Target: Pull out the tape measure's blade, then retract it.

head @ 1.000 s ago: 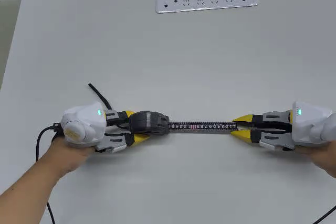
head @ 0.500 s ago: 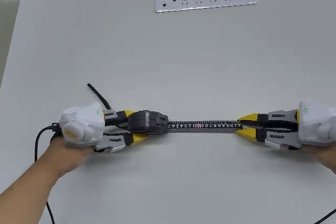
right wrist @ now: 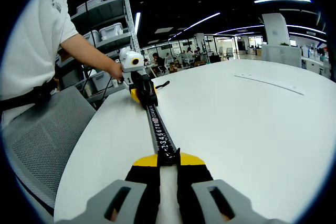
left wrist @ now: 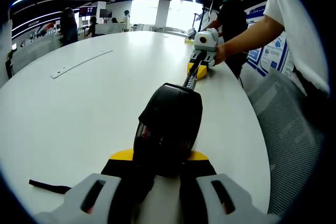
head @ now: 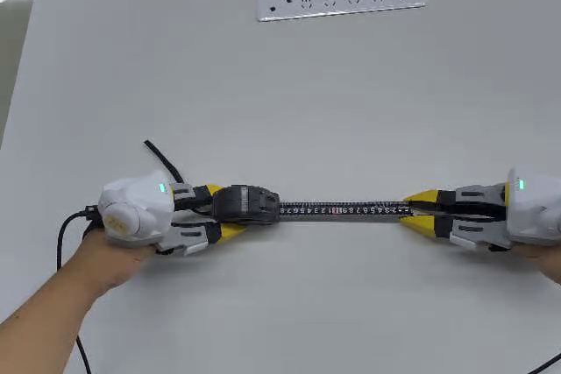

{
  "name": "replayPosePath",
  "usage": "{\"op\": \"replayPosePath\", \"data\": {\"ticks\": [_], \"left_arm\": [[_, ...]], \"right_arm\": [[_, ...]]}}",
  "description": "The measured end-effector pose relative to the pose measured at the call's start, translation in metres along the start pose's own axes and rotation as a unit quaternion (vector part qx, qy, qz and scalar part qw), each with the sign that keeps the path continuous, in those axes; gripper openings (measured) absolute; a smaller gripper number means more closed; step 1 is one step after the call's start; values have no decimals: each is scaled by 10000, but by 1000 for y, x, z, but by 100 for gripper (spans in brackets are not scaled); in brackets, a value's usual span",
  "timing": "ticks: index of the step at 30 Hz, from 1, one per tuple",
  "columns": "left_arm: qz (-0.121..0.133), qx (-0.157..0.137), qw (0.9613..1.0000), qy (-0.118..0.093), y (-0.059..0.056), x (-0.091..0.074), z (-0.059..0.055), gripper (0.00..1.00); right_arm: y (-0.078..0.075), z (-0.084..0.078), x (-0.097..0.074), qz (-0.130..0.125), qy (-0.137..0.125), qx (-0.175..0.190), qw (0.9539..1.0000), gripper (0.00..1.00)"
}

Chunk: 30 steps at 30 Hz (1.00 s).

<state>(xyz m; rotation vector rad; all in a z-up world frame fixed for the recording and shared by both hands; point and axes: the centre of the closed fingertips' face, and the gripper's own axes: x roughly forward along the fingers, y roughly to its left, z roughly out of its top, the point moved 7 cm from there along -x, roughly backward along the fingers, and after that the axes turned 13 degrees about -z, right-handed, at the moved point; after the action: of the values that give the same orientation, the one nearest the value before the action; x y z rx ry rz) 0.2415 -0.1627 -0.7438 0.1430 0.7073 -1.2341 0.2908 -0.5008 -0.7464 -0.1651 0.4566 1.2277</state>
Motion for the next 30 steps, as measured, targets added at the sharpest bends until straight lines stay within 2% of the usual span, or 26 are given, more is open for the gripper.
{"op": "replayPosePath", "data": {"ticks": [30], "left_arm": [[22, -16, 10000, 12, -4, 1, 5, 27]], "right_arm": [[-11, -9, -25, -153, 7, 177, 9997, 8]]}}
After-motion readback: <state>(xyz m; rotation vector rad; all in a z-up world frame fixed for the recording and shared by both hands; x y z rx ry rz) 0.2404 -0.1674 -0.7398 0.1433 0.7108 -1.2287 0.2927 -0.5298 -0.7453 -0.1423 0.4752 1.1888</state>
